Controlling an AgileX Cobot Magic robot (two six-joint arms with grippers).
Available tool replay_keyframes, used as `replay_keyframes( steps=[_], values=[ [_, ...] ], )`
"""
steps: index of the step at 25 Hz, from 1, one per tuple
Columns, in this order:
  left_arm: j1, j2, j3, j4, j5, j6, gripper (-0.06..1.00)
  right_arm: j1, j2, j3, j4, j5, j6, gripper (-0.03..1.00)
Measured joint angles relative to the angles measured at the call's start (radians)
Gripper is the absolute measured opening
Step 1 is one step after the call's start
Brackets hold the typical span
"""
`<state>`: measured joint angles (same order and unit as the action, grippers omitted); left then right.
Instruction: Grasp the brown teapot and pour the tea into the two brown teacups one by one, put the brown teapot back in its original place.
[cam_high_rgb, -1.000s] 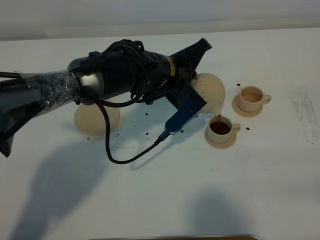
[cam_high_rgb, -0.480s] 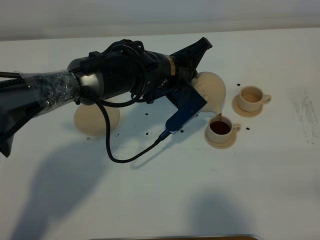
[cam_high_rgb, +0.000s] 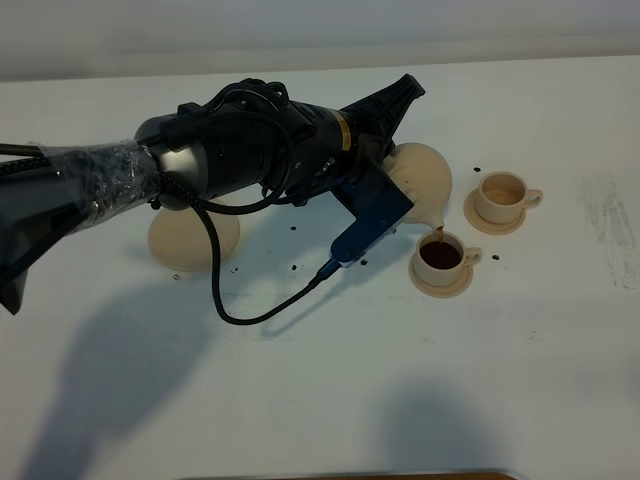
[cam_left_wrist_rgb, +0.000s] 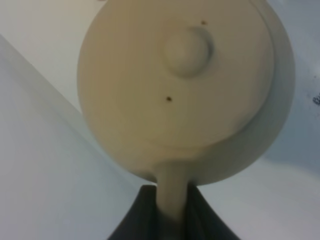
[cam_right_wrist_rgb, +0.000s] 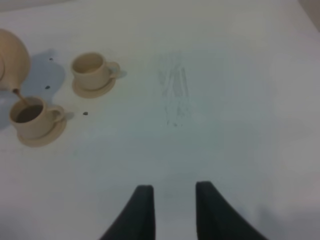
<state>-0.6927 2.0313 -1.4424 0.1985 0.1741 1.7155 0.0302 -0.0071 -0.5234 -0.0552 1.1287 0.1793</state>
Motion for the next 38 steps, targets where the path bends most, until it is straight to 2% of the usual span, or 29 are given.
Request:
replay_keyframes(
  steps=[14,18,24,29,34,38],
  values=[
    [0.000,0.000,0.000,0.001,0.000,0.000,0.08,0.000,0.000,0.000,0.000,0.000,-0.001,0.22],
    [0.000,0.000,0.000,0.001,0.032,-0.011,0.08,0.000,0.000,0.000,0.000,0.000,0.000,0.22],
    [0.000,0.000,0.000,0.001,0.084,-0.072,0.08,0.000,0.000,0.000,0.000,0.000,0.000,0.22],
    [0.000,-0.001,0.000,-0.001,0.127,-0.181,0.08,0.000,0.000,0.000,0.000,0.000,0.000,0.22],
    [0.000,-0.030,0.000,-0.042,0.166,-0.234,0.08,0.000,0.000,0.000,0.000,0.000,0.000,0.22],
    [0.000,-0.060,0.000,-0.082,0.235,-0.288,0.08,0.000,0.000,0.000,0.000,0.000,0.000,0.22]
  ],
)
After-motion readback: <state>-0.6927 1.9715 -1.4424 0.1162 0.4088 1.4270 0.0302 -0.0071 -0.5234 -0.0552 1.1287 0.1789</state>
